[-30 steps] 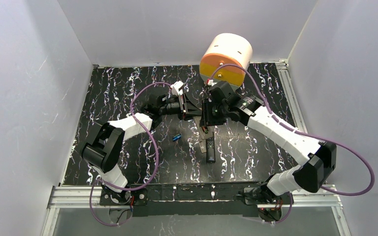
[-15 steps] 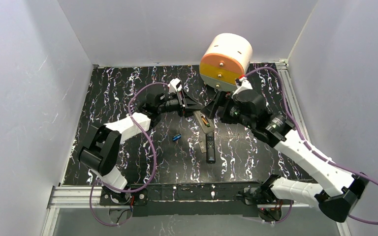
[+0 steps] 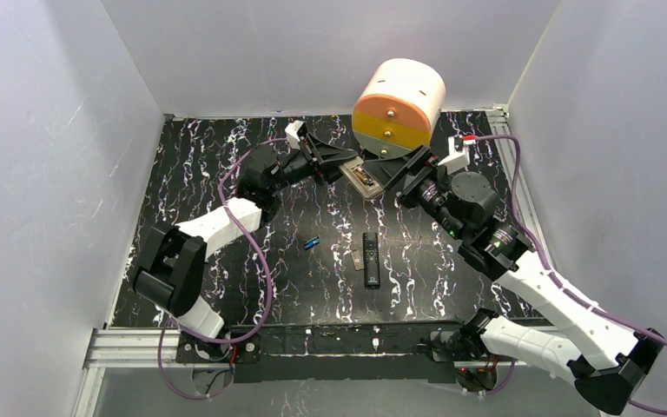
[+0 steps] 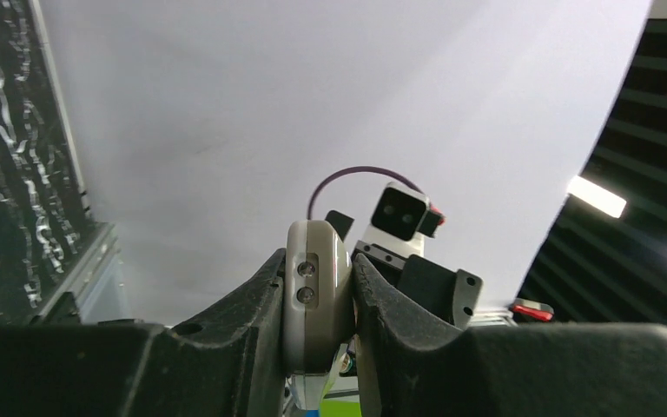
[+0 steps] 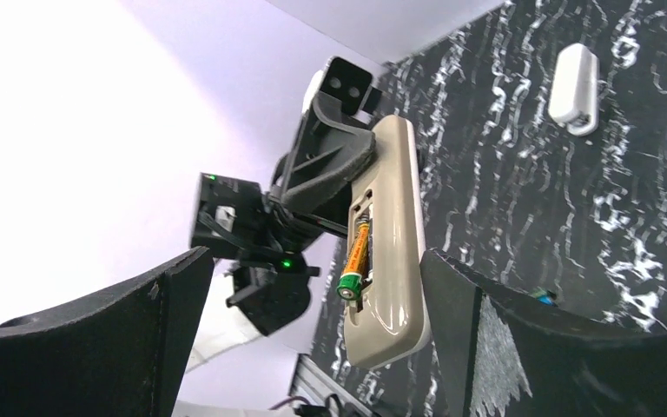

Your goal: Load the batteries into the remote control

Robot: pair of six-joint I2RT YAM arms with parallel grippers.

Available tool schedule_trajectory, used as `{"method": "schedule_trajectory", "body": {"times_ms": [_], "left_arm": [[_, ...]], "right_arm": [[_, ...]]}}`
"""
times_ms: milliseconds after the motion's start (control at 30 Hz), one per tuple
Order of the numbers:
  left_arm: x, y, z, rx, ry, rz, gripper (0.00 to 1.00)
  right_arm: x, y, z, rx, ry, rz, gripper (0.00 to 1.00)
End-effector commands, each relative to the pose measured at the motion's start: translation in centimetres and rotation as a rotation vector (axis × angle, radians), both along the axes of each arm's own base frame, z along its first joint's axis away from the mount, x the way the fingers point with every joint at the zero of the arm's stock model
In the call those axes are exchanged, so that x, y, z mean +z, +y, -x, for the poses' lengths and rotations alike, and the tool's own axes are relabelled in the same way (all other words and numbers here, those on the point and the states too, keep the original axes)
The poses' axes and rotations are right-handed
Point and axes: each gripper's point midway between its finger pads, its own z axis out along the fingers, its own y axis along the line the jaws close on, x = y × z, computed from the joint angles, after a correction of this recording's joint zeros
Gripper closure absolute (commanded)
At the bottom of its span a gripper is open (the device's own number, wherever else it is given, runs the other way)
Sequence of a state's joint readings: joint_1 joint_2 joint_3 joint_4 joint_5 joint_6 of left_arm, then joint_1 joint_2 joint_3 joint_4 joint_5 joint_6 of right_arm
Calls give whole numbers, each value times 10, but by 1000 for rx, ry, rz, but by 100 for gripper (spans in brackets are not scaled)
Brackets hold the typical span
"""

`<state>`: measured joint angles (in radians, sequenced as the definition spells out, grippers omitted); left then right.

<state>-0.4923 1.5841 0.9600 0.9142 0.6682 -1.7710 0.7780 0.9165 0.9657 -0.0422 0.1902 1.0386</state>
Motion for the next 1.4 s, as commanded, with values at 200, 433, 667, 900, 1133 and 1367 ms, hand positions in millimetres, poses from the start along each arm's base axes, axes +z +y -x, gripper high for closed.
{"method": "schedule_trajectory", "body": {"times_ms": [200, 433, 667, 900, 1133, 1367], "left_arm": [[67, 14, 5, 55, -102, 177, 100], [67, 14, 6, 60, -115, 181, 100], [65, 14, 8, 52, -130, 170, 100], [63, 14, 10, 43, -134, 164, 100], [61, 18, 19, 49, -150, 158, 100], [60, 19, 23, 44, -159, 154, 100]], "right_arm": [[16, -2, 9, 8, 18, -178, 4], [5, 12, 15, 81, 30, -234, 5], [18, 6, 15, 68, -21, -259, 3], [16, 7, 13, 61, -10, -272, 3], [19, 10, 9, 58, 14, -314, 16], [11, 18, 9, 84, 48, -312, 36]]}}
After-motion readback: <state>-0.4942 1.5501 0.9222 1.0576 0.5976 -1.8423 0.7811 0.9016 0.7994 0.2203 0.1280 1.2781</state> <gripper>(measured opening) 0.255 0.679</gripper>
